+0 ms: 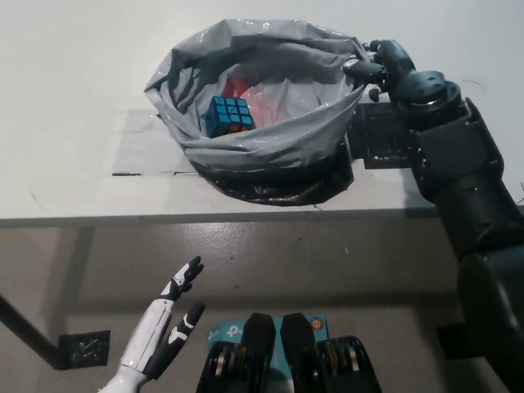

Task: Use the right hand to pick up a rubix's cube and place it into a plastic bag and lift the bag

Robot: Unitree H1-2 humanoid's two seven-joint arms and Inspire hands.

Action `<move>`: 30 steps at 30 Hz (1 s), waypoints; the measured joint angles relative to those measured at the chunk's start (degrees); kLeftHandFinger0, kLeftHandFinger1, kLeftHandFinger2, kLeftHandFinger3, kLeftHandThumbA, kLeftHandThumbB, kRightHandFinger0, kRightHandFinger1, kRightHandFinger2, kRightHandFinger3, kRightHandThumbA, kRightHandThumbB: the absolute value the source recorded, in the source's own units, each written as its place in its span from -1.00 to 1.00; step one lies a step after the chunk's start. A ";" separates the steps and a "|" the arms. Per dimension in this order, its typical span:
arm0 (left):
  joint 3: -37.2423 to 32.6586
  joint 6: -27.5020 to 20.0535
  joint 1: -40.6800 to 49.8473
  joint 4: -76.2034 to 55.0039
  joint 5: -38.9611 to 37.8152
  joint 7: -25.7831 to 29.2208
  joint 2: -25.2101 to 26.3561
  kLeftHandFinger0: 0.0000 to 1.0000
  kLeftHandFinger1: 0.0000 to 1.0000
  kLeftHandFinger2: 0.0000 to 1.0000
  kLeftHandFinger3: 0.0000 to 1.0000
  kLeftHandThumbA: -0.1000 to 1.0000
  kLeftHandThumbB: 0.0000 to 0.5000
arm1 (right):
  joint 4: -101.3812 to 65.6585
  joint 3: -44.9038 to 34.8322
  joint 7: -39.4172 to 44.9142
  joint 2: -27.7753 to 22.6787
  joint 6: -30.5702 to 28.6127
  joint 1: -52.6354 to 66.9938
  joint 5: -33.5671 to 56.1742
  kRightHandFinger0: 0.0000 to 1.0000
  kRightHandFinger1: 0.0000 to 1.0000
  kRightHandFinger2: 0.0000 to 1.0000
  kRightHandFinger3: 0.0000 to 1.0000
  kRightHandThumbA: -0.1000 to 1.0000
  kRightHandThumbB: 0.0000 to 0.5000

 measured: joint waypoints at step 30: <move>0.00 0.36 0.00 0.17 0.30 0.01 -0.02 1.00 1.00 1.00 1.00 1.00 -0.37 | -14.49 -27.11 -6.72 8.19 5.39 0.01 30.88 -1.00 -0.39 0.52 1.00 -1.00 -0.78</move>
